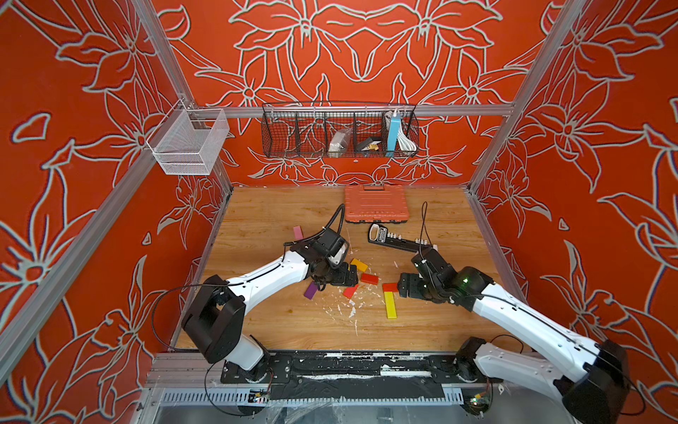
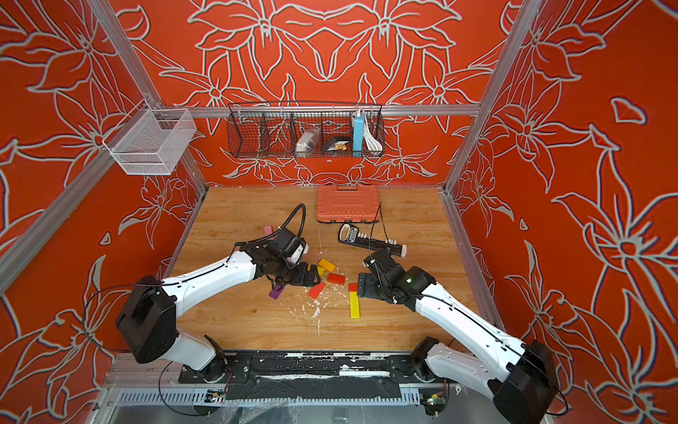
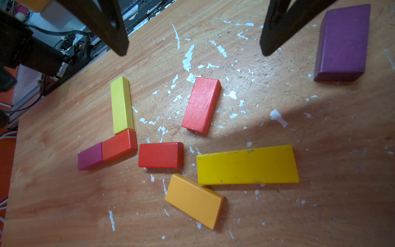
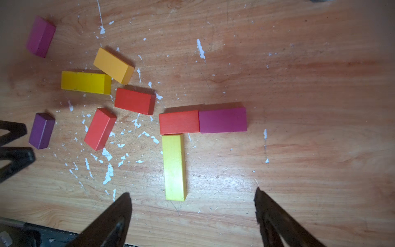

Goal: Assemble the letter c with building blocks
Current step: Pick up the building block from the center of the board.

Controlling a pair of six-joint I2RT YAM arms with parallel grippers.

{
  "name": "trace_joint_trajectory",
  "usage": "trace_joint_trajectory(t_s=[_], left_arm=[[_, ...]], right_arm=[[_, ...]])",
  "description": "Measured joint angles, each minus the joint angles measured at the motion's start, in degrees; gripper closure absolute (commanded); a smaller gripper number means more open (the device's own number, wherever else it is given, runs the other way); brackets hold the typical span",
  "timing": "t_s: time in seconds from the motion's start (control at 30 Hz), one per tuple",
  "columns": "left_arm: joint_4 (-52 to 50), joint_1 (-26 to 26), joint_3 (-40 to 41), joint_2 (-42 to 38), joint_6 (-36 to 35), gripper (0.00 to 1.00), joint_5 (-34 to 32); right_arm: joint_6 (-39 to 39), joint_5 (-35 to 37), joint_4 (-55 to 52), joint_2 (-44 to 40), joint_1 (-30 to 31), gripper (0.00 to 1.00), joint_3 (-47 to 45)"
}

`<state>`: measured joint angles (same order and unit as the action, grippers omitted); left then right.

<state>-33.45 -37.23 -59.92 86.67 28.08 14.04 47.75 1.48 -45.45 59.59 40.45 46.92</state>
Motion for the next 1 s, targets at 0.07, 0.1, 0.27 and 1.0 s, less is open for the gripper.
trace_joint_trajectory(t_s=[0.07, 0.1, 0.27, 1.0], left_arm=[[0.09, -1.16, 0.00, 0.26, 0.13, 0.07, -1.01], [0.11, -1.73, 0.00, 0.46, 0.26, 0.08, -1.40], [0.85, -5.31, -0.11, 2.86, 1.29, 0.10, -3.91], [0.48, -8.59, -4.85, 13.20, 1.84, 0.27, -11.89]], right_arm=[[0.00, -1.27, -0.09, 0.46, -0.48, 0.07, 0.61], [-0.02, -1.75, -0.20, 0.50, -0.72, 0.07, 0.81], [-0.20, -4.04, -0.96, 0.31, -1.95, 0.06, 1.20], [0.22, -6.71, -2.43, -10.21, -4.28, 0.06, -3.52]])
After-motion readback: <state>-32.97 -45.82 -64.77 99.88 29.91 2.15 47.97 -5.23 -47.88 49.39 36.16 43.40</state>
